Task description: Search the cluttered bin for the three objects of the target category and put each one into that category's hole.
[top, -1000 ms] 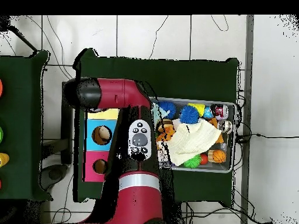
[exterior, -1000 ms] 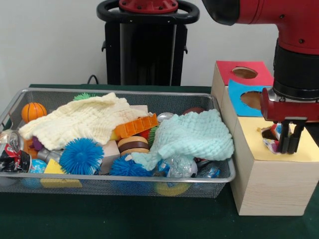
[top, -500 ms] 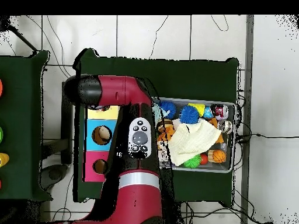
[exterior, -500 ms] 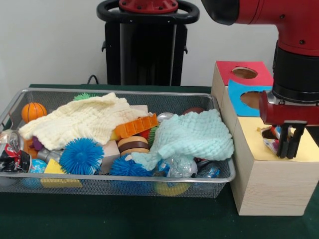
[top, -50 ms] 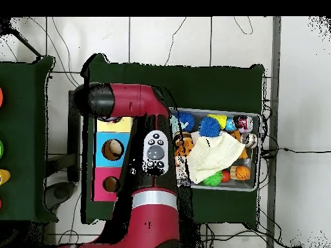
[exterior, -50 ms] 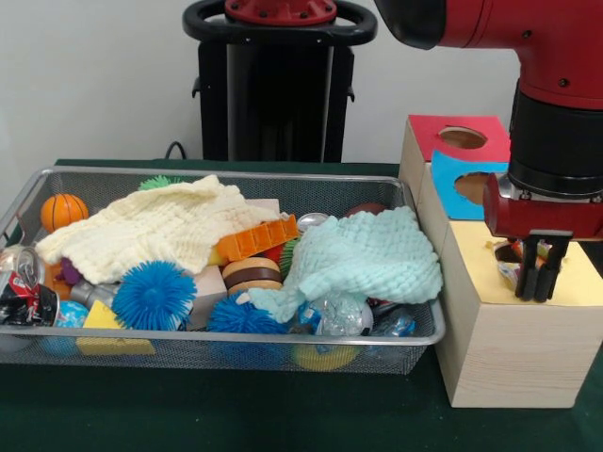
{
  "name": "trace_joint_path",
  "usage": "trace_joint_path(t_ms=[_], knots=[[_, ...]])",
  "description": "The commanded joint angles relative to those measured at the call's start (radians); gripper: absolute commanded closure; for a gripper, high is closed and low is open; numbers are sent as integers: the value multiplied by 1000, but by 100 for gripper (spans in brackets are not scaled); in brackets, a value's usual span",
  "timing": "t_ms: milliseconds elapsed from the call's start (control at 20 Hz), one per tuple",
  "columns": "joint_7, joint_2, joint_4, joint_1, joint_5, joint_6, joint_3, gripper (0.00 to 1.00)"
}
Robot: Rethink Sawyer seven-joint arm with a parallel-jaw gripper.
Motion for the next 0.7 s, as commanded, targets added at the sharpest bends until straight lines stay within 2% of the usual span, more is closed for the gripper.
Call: trace_joint_path(t_ms=[50,700], knots=[[135,11,54,0,-16,84,7,100],[131,25,20,11,-17,198,1,100]])
